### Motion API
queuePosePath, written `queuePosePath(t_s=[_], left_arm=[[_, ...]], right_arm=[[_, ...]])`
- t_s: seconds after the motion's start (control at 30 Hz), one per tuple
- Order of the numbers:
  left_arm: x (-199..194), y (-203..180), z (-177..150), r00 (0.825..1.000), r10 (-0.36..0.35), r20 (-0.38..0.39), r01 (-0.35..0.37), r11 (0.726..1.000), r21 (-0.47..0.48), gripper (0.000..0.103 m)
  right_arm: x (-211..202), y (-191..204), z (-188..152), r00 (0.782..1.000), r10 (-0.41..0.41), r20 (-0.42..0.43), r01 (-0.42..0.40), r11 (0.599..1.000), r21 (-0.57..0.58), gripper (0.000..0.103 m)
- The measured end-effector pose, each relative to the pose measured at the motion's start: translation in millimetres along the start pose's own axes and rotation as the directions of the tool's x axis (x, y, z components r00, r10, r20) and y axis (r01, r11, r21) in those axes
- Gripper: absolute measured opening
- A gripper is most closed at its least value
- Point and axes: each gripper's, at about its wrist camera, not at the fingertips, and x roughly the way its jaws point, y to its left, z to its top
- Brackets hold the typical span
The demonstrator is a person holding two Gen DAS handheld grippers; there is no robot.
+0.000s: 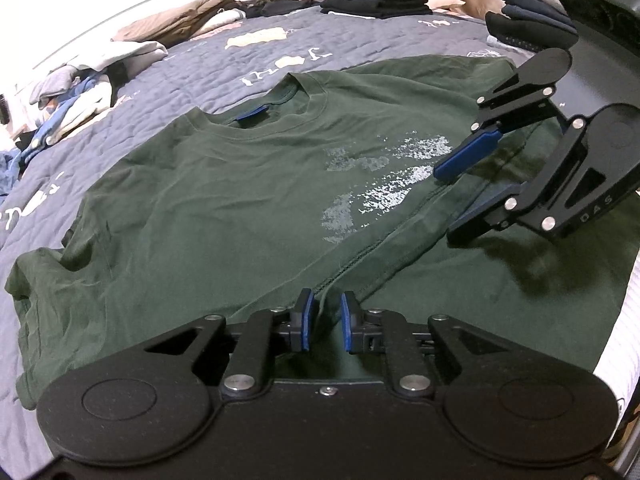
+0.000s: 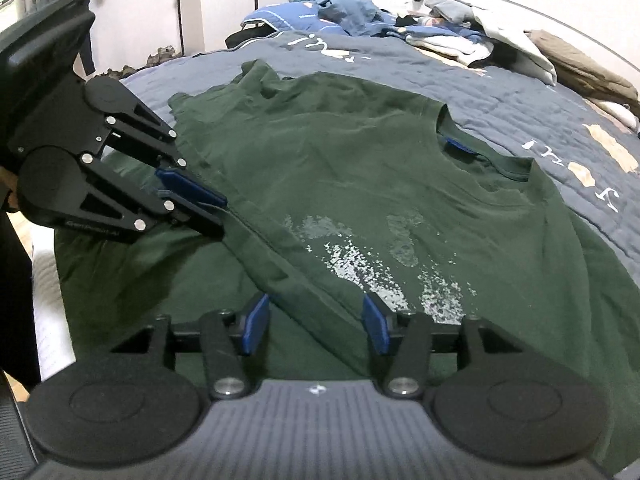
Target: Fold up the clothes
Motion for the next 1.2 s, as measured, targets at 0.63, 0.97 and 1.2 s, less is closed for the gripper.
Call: queuePosePath(t_s=[0.63,0.97,1.2], left_arm=[[-16,10,8,0.993,0.050,0.106,-0.044,0.997,-0.056,0.002],[3,3,7,0.995,0.092,0.037,-0.091,0.995,-0.034,0.007],[-49,50,-1,0.974,0.198,0.112,-0.173,0.964,-0.204,0.033]], right_arm=[[-17,-8,8,0.993,-0.012,0.117,0.001,0.995,0.097,0.000],[11,-9,-1,0.997,-0.064,0.048,0.060,0.994,0.097,0.008],[-17,-29,-3,0.990,-0.087,0.111,0.062,0.975,0.211,0.034]])
